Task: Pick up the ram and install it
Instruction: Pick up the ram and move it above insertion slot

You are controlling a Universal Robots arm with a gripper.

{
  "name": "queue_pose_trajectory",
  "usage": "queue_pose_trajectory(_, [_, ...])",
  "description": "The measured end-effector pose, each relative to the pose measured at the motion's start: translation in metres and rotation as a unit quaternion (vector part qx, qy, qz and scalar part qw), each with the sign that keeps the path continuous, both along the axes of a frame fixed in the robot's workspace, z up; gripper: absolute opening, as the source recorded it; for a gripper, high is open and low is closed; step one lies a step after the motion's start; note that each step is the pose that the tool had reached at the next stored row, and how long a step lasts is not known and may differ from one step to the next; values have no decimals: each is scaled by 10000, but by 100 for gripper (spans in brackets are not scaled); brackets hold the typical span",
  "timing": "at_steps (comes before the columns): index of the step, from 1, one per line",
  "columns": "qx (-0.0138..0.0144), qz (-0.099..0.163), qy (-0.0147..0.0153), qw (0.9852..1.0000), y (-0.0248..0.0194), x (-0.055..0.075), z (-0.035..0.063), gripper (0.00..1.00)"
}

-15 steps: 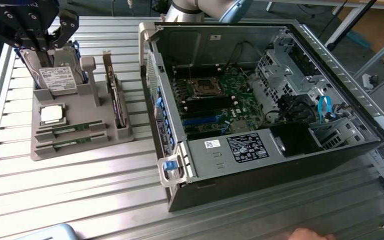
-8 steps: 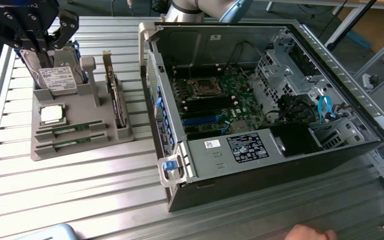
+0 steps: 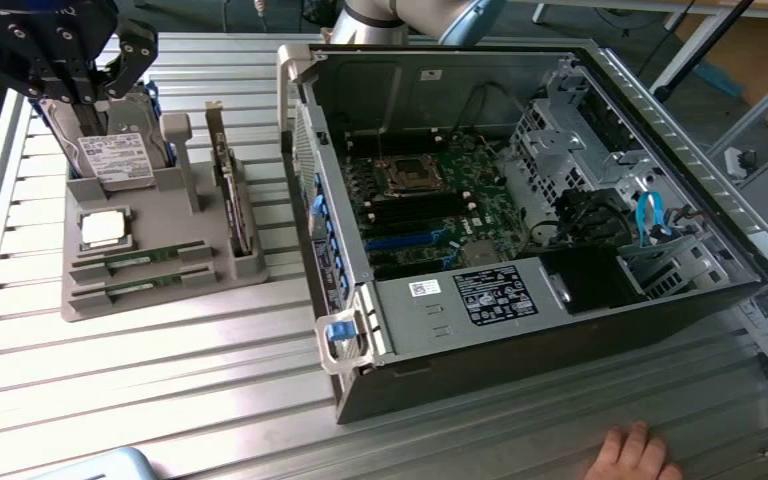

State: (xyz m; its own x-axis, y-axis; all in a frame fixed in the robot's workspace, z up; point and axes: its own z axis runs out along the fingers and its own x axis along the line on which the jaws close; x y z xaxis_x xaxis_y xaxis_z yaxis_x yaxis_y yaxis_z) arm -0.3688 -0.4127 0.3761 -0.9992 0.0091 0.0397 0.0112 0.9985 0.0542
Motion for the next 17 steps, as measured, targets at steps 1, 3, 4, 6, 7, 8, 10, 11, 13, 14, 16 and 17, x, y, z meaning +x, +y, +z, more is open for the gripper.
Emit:
queue_pose_trajectory(1, [0, 1, 0, 10000, 0, 0, 0, 11])
queue_pose_trajectory(3, [0, 9, 0, 10000, 0, 0, 0, 11])
queue_pose_trajectory(4, [0, 20, 0, 10000, 0, 0, 0, 11])
queue_pose_trajectory(6, [0, 56, 0, 10000, 0, 0, 0, 11])
queue_pose_trajectory(7, [0, 82, 0, 10000, 0, 0, 0, 11])
queue_pose_trajectory(8, [0, 111, 0, 9999, 0, 0, 0, 11])
queue_pose_trajectory(10, [0, 177, 0, 9998, 0, 0, 0, 11])
queue_pose_trajectory(11, [1, 223, 0, 9998, 0, 0, 0, 11])
queue_pose_trajectory(13, [0, 322, 0, 9995, 0, 0, 0, 11])
queue_pose_trajectory(14, [0, 372, 0, 9993, 0, 0, 0, 11])
queue_pose_trajectory(16, [0, 487, 0, 9988, 0, 0, 0, 11])
queue_pose_trajectory(17, [0, 547, 0, 9985, 0, 0, 0, 11])
